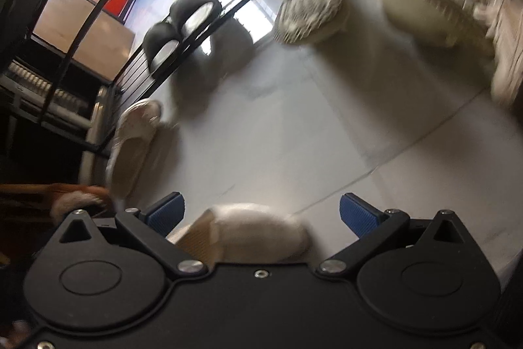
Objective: Organize scattered shoes
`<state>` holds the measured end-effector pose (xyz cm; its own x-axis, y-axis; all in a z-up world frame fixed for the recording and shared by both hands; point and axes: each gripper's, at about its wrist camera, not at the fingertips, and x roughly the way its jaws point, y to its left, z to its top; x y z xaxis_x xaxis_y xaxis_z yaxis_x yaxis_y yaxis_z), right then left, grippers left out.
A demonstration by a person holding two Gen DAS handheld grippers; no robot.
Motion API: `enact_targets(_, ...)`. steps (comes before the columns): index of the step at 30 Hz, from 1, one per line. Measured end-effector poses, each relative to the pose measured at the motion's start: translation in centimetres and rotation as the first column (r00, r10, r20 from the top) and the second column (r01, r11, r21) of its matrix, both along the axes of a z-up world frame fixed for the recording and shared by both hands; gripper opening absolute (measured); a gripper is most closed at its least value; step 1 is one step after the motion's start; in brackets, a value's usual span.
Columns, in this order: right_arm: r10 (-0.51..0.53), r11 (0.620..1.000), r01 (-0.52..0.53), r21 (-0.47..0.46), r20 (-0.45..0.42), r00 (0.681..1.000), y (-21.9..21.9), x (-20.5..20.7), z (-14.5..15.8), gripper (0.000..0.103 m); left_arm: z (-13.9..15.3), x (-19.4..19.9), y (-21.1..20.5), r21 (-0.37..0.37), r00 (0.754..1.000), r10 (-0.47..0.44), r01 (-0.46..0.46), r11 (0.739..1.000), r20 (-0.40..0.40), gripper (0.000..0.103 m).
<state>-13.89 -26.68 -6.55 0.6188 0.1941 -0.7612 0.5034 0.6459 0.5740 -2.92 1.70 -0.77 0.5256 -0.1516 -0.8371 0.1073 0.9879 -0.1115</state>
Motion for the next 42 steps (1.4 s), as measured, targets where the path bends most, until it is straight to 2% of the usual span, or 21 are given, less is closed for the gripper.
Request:
enact_targets(2,-0.026,0.997,0.028,0.068,-0.033,0.999,0.4,0.5,-0.3,0.103,0.2,0.3,0.8,-0.004,1.0,0.021,-0.021,1.0,0.006,0.101)
enact_targets(6,-0.07,0.975,0.09,0.201,-0.105,0.992,1.3,1.4,-1.0,0.103,1.3,0.2,1.1,-0.005,0.999,0.002,-0.002,1.0,0.032,0.101)
enact_targets(12,-0.123,0.903,0.202,0.379,-0.223,0.967,2.6,2.7,-2.1,0.103,3.4,0.0,1.0,-0.002,0.993,-0.028,0.028,1.0,0.117,0.102)
enact_targets(15,-0.207,0.859,0.326,0.395,-0.313,0.927,3.8,3.1,-2.8,0.103,3.8,0.1,1.5,-0.011,0.991,-0.017,0.019,1.0,0.136,0.102)
enact_targets(22,-0.305,0.806,0.485,0.34,-0.464,0.832,5.7,4.2,-5.8,0.103,2.3,1.1,3.1,-0.03,0.997,0.06,-0.059,0.998,0.044,0.102)
enact_targets(23,-0.304,0.807,0.487,0.334,-0.472,0.828,5.7,4.3,-6.1,0.103,2.2,1.2,3.2,-0.035,0.997,0.068,-0.067,0.997,0.039,0.102)
enact_targets(25,-0.299,0.816,0.479,0.322,-0.474,0.828,5.5,4.5,-6.1,0.103,2.1,1.3,3.4,-0.044,0.996,0.08,-0.078,0.996,0.031,0.102)
enact_targets(29,-0.261,0.877,0.392,0.276,-0.412,0.873,5.5,5.5,-6.1,0.102,1.5,1.4,3.2,-0.063,0.997,0.072,-0.072,0.995,-0.01,0.102)
enact_targets(37,-0.253,0.879,0.377,0.29,-0.387,0.887,5.1,5.4,-6.5,0.099,0.7,1.4,3.3,-0.057,0.996,0.082,-0.084,0.995,-0.037,0.102)
enact_targets(42,-0.233,0.9,0.331,0.284,-0.328,0.915,3.6,5.9,-5.2,0.098,0.6,1.3,3.1,-0.05,0.996,0.077,-0.08,0.996,-0.046,0.102)
